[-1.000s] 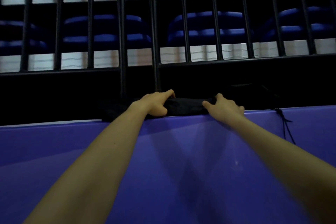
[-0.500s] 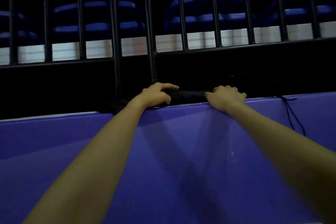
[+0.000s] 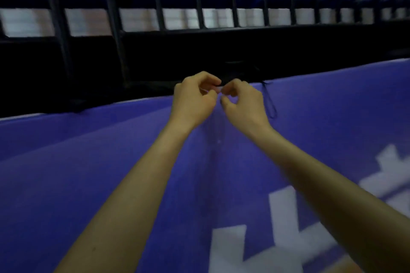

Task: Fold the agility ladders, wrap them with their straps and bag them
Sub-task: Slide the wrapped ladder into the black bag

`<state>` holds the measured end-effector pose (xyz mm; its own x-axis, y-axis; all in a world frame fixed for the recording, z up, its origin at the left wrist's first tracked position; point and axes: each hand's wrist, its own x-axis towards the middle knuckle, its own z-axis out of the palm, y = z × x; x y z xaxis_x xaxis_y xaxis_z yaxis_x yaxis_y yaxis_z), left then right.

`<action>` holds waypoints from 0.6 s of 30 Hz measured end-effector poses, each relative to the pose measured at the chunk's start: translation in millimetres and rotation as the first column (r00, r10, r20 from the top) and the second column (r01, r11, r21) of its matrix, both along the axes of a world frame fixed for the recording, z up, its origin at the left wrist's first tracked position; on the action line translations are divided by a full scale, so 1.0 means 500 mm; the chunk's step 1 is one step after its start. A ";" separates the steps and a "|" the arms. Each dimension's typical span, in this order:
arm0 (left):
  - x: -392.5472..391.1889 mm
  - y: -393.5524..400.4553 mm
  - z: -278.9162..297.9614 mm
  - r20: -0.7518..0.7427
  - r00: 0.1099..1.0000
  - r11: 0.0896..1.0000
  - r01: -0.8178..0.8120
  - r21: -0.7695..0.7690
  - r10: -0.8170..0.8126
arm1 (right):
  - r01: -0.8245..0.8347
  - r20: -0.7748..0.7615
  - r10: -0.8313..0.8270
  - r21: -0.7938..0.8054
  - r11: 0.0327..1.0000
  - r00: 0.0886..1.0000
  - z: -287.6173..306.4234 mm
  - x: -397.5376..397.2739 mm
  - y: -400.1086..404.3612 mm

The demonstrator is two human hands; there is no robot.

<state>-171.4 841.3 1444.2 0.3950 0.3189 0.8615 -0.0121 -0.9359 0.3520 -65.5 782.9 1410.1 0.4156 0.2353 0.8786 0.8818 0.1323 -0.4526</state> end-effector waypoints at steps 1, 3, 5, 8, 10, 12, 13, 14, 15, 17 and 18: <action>0.022 -0.024 -0.029 -0.016 0.999 0.998 0.047 -0.037 -0.047 | 0.017 -0.008 -0.017 -0.014 1.000 1.000 -0.028 0.007 -0.032; 0.070 -0.087 -0.104 -0.056 0.984 0.979 0.158 -0.132 -0.167 | 0.102 -0.033 -0.104 -0.050 0.994 0.994 -0.100 0.030 -0.124; 0.107 -0.146 -0.182 -0.085 0.959 0.939 0.242 -0.245 -0.270 | 0.157 -0.079 -0.164 -0.096 0.983 0.983 -0.176 0.054 -0.211; 0.160 -0.267 -0.309 -0.158 0.894 0.856 0.331 -0.396 -0.419 | 0.229 -0.200 -0.271 -0.210 0.951 0.942 -0.305 0.078 -0.362; 0.190 -0.356 -0.382 -0.225 0.826 0.799 0.370 -0.473 -0.516 | 0.287 -0.277 -0.356 -0.260 0.922 0.892 -0.378 0.086 -0.466; 0.213 -0.471 -0.452 -0.278 0.745 0.735 0.392 -0.553 -0.606 | 0.342 -0.343 -0.451 -0.334 0.879 0.824 -0.450 0.091 -0.593; 0.223 -0.514 -0.481 -0.289 0.712 0.705 0.395 -0.589 -0.640 | 0.357 -0.367 -0.483 -0.360 0.862 0.795 -0.479 0.092 -0.645; 0.235 -0.565 -0.509 -0.298 0.673 0.673 0.402 -0.621 -0.677 | 0.381 -0.386 -0.524 -0.388 0.839 0.759 -0.505 0.092 -0.706; 0.245 -0.609 -0.533 -0.310 0.646 0.657 0.406 -0.635 -0.698 | 0.399 -0.406 -0.554 -0.408 0.821 0.726 -0.528 0.093 -0.760; 0.263 -0.708 -0.586 -0.311 0.582 0.600 0.407 -0.689 -0.751 | 0.432 -0.425 -0.609 -0.445 0.785 0.670 -0.568 0.089 -0.875; 0.268 -0.753 -0.612 -0.299 0.554 0.565 0.403 -0.720 -0.777 | 0.444 -0.424 -0.630 -0.461 0.769 0.651 -0.588 0.085 -0.925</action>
